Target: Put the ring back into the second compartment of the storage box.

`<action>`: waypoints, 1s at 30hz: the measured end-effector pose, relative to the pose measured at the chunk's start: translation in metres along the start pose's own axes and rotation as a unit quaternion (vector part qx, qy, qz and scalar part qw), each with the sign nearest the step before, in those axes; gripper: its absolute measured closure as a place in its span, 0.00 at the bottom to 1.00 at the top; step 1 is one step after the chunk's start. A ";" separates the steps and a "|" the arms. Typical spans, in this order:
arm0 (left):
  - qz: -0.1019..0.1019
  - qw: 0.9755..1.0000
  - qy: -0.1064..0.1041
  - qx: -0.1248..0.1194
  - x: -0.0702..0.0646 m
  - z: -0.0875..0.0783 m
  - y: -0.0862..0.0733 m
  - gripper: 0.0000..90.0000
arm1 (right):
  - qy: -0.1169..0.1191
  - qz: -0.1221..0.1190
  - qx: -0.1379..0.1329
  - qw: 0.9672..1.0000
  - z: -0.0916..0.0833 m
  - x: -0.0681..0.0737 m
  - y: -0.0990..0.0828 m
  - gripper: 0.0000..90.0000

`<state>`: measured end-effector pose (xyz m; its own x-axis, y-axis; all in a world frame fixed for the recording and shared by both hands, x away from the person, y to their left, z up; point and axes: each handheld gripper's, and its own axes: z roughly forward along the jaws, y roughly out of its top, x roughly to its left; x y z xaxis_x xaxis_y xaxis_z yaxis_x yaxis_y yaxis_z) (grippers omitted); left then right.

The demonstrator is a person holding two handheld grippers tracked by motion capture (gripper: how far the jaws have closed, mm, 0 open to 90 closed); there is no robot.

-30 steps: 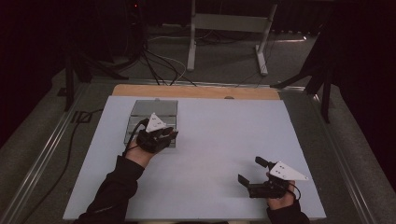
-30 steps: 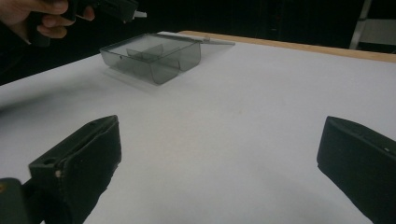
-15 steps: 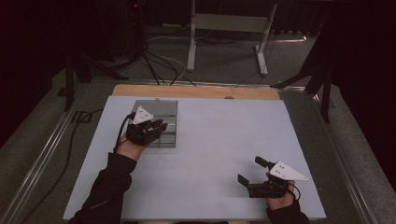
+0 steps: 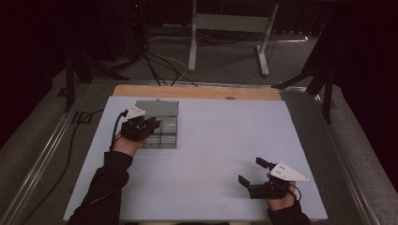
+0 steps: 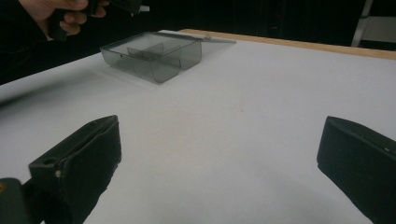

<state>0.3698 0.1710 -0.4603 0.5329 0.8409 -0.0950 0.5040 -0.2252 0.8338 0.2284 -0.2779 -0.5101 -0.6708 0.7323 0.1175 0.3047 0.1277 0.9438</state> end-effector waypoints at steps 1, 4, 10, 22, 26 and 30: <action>-0.001 1.000 0.003 0.004 0.002 0.002 -0.001 0.81 | 0.000 0.000 0.001 1.000 0.000 0.000 0.000 0.00; 0.001 1.000 0.015 0.015 0.006 0.007 -0.004 0.81 | 0.000 0.001 0.001 1.000 0.000 0.000 0.000 0.00; -0.007 0.999 0.023 0.035 0.016 0.016 -0.010 0.81 | 0.001 -0.001 0.002 1.000 0.001 0.000 -0.001 0.00; 0.008 0.996 0.041 0.083 0.021 0.030 -0.014 0.81 | 0.002 0.001 0.004 1.000 0.001 0.000 -0.001 0.00; 0.017 0.994 0.047 0.094 0.023 0.034 -0.013 0.81 | 0.002 0.001 0.005 1.000 0.001 0.000 -0.001 0.00; 0.029 0.993 0.051 0.105 0.023 0.037 -0.011 0.81 | 0.001 0.002 0.007 1.000 0.002 0.000 -0.002 0.00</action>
<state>0.4016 0.1744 -0.4913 0.4988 0.8666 0.0139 0.6107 -0.3628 0.7038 0.2287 -0.2769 -0.5124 -0.6709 0.7315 0.1213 0.3169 0.1350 0.9388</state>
